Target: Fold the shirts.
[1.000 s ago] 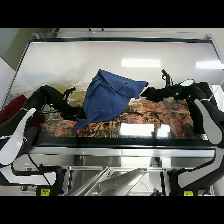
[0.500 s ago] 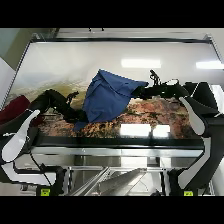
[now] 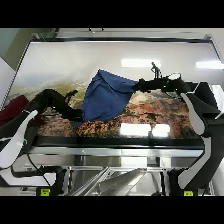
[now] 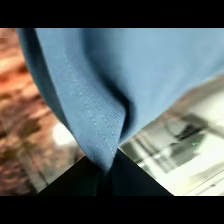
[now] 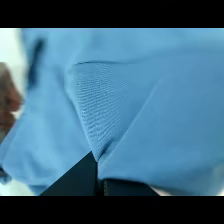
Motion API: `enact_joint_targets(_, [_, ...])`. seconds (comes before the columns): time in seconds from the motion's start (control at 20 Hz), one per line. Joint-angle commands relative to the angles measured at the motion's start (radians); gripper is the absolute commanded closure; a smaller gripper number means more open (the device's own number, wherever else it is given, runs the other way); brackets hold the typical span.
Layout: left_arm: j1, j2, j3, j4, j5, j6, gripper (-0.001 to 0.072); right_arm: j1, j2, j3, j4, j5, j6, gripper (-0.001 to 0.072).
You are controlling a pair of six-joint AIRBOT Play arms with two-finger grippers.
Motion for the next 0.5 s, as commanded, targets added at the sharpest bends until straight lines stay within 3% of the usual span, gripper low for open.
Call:
enact_joint_targets(0.0, [0.058,0.179,0.094,-0.075,0.043,0.003,0.0689,-0.034,0.167,0.018,0.003,0.104,-0.008,0.0692])
enact_joint_targets(0.2, [0.067,0.407,0.421,-0.182,0.048,-0.016,0.0689,-0.074,0.526,0.019,0.003,0.152,-0.033,0.0692])
enact_joint_targets(0.45, [0.179,0.607,0.870,-0.170,0.028,-0.062,0.0690,-0.160,1.035,0.019,-0.124,-0.024,-0.023,0.0692])
